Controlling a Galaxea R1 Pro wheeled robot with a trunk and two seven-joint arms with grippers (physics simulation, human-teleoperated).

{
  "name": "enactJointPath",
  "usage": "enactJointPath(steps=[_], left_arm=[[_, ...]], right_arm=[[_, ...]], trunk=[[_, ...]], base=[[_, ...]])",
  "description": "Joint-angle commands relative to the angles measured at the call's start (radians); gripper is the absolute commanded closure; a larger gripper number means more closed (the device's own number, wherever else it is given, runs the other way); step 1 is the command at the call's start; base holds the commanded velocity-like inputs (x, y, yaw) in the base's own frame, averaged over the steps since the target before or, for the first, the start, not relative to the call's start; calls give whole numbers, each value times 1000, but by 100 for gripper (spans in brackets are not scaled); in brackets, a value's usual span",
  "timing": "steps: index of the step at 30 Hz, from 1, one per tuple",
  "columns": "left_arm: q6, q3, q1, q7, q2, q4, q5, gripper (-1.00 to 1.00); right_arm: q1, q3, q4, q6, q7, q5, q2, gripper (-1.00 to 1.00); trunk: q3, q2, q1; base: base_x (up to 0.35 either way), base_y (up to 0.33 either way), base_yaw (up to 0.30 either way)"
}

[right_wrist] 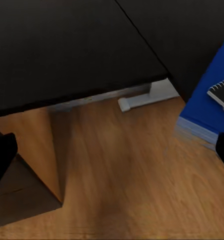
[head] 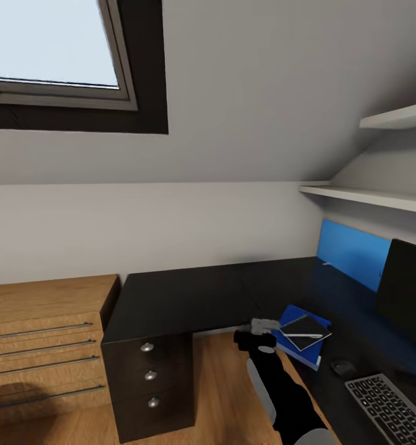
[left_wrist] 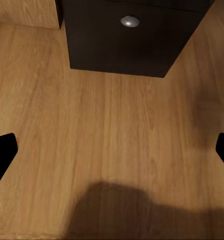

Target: In the bedroom, organize the workspace by keeping the computer under the desk, ensuring the monitor is on the desk, placing the keyboard on the desk next to the monitor, placing the mouse on the desk next to the keyboard, moving the folder from the swivel chair onto the desk next to the mouse, stacking the notebook on top of the folder with the pen on top of the notebook, and positioning the swivel chair next to the desk.

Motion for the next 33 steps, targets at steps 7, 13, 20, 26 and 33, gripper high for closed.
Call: enactJointPath(steps=[7, 13, 20, 26, 33], left_arm=[[2, 5, 0, -8, 1, 16, -1, -100], [2, 5, 0, -9, 3, 55, -3, -100], [-4, 4, 0, -9, 3, 61, -2, -100], [8, 6, -3, -4, 11, 82, 1, -100], [9, 6, -26, -5, 22, 113, 1, -100]], right_arm=[[1, 88, 73, -33, -7, -10, 0, -100], [27, 168, 174, -114, 1, -10, 0, -100], [39, 192, 518, -419, 25, -7, 0, -100], [40, 187, 951, -962, 96, -5, -4, -100], [53, 187, 973, -990, 97, -6, -11, -100]], trunk=[[-1, -1, 0], [-1, -1, 0], [8, 20, -12], [27, 62, -35], [49, 111, -62]], base=[[-333, 0, 0], [-334, 0, 0], [-173, 0, 0], [-9, 0, 174], [0, 0, 275]])
